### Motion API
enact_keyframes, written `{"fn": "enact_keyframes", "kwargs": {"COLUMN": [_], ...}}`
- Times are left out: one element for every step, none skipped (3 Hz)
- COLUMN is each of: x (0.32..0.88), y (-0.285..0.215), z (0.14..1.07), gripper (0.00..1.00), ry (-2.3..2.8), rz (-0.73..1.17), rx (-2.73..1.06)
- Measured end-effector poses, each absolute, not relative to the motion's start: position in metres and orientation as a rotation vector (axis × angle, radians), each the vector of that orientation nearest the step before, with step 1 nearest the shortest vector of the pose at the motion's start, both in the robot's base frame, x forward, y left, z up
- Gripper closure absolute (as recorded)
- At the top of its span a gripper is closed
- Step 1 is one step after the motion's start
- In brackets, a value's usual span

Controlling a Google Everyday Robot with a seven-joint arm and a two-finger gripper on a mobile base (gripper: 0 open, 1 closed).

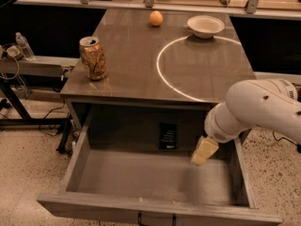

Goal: Pick rxbar chocolate from top drawer and place on counter

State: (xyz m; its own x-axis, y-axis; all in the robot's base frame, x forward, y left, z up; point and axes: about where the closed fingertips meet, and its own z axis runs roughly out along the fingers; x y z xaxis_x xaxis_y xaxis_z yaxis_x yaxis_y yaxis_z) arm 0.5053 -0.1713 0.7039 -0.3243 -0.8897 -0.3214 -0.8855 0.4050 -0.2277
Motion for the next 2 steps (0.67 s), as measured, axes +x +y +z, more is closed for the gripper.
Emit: {"fn": "enact_keyframes", "kwargs": {"x": [0.507,0.508], "y": [-0.163,-0.152], "z": [0.697,0.665], "gripper": [0.00,0.00], "ry": [2.286,2.343], "rz": [0.049,0.120], "rx": [-1.475,-1.299]}}
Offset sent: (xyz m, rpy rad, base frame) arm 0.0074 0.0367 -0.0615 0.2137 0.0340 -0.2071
